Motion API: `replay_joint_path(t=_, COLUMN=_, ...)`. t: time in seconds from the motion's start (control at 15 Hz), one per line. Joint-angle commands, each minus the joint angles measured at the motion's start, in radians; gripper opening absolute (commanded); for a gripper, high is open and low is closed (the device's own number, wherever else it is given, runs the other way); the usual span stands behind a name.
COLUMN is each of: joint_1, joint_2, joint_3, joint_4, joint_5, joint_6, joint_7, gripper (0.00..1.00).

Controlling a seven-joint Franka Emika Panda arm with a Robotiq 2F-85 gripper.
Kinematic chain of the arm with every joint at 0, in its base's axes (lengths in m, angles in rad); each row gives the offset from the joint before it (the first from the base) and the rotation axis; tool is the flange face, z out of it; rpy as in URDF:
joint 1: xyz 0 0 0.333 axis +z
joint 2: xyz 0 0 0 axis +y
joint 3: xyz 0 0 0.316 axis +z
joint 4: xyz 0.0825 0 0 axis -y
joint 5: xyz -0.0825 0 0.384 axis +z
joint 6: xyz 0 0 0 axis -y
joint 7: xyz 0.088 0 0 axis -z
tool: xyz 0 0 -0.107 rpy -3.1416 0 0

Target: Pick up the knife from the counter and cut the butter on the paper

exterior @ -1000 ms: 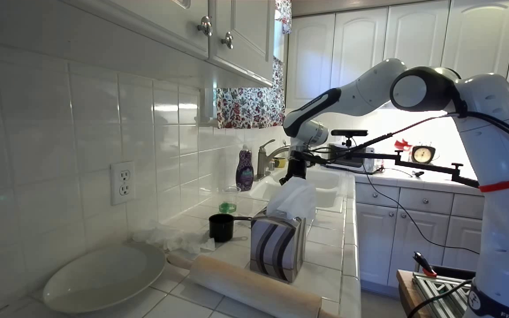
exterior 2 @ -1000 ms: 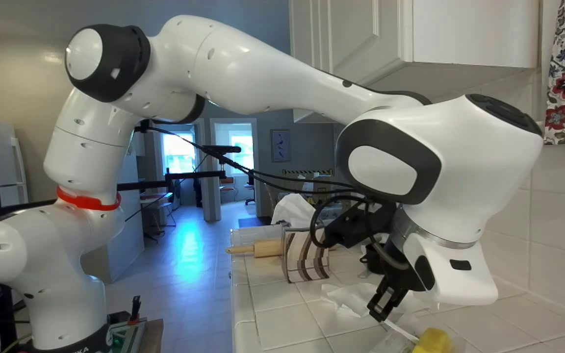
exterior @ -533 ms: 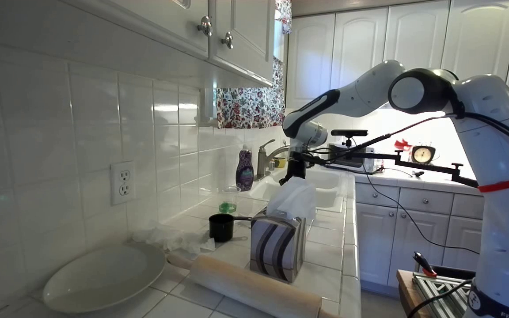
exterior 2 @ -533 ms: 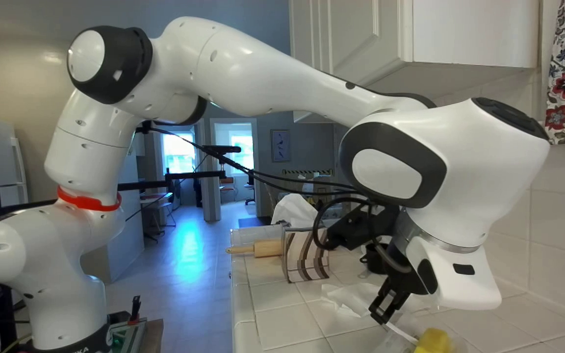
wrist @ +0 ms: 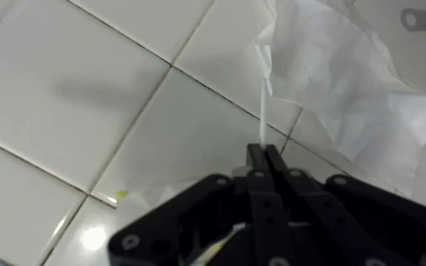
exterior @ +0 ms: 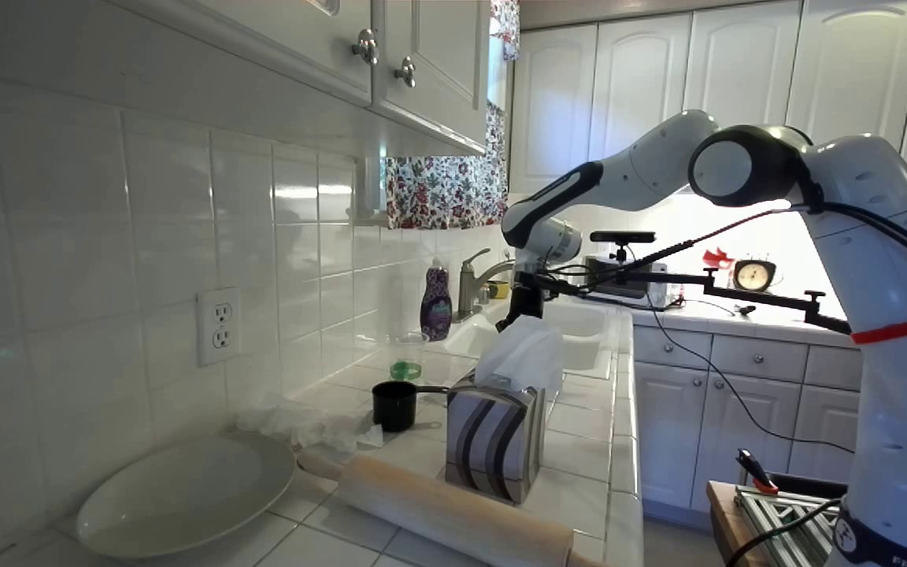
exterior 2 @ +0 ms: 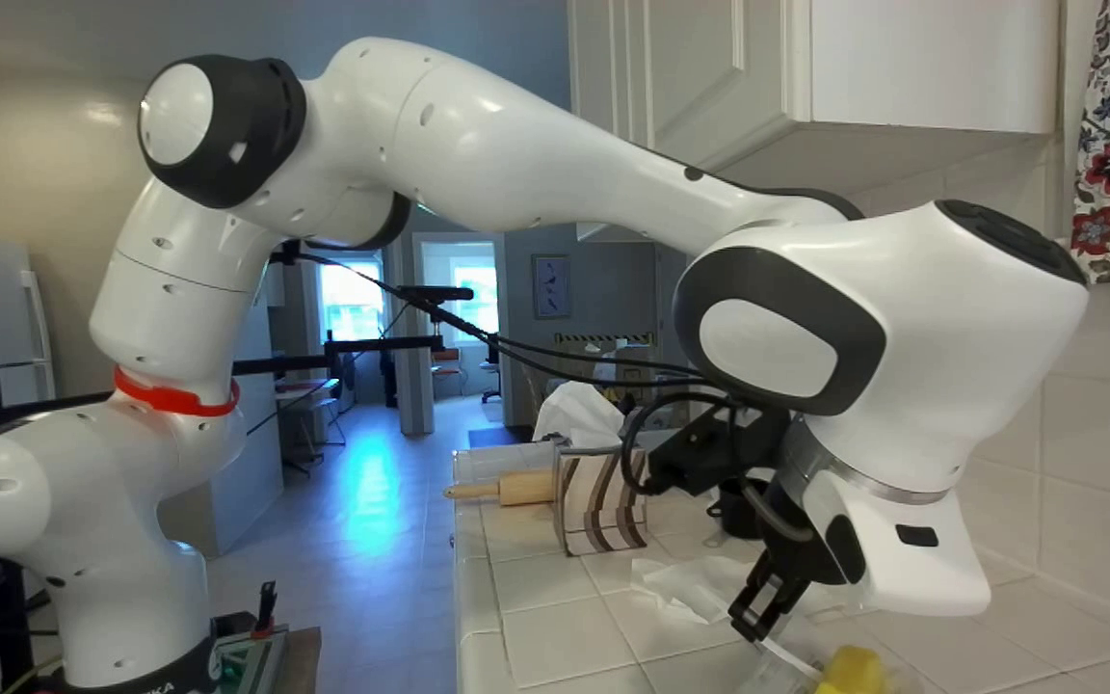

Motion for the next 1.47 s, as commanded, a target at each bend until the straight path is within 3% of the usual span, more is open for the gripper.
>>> replay_joint_path(t=0.0, joint_1=-0.025, joint_2=0.044, joint_3=0.017, joint_4=0.062, joint_5=0.014, joint_6=-0.038, joint_7=0.029, gripper=0.01)
replay_joint_path(t=1.4, joint_1=-0.009, joint_2=0.042, joint_3=0.017, joint_4=0.068, joint_5=-0.003, joint_6=-0.02, joint_7=0.064, gripper=0.01)
